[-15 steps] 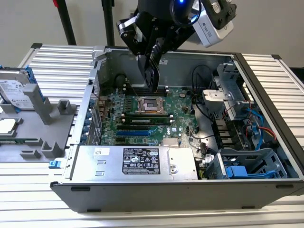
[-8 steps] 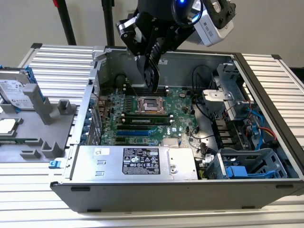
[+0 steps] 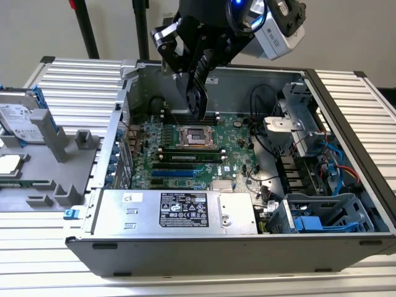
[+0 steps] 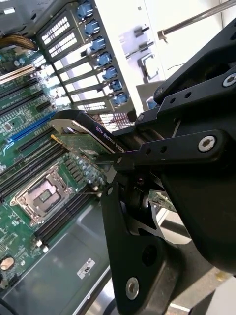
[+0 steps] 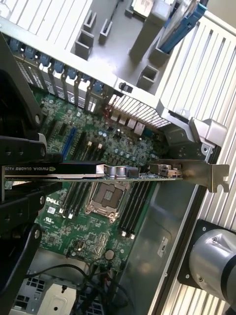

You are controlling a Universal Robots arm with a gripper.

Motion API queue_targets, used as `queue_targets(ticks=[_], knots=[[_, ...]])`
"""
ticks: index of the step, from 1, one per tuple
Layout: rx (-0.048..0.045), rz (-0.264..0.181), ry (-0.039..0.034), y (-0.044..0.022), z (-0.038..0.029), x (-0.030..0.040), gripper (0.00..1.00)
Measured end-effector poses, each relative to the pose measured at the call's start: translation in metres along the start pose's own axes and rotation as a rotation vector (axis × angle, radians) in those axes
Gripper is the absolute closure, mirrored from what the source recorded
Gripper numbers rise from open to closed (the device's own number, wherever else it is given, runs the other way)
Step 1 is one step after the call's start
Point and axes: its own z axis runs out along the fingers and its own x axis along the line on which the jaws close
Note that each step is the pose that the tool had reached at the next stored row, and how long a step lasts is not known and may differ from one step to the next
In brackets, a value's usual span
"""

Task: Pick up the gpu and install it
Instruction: 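Insert the gpu into the slot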

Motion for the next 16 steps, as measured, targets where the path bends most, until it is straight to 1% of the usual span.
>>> queue_targets(ticks=[10, 16], knots=[[0.0, -0.005, 0.0016, 0.0, 0.0, 0.0, 1.0], [0.0, -0.014, 0.0039, 0.0, 0.0, 0.0, 1.0]])
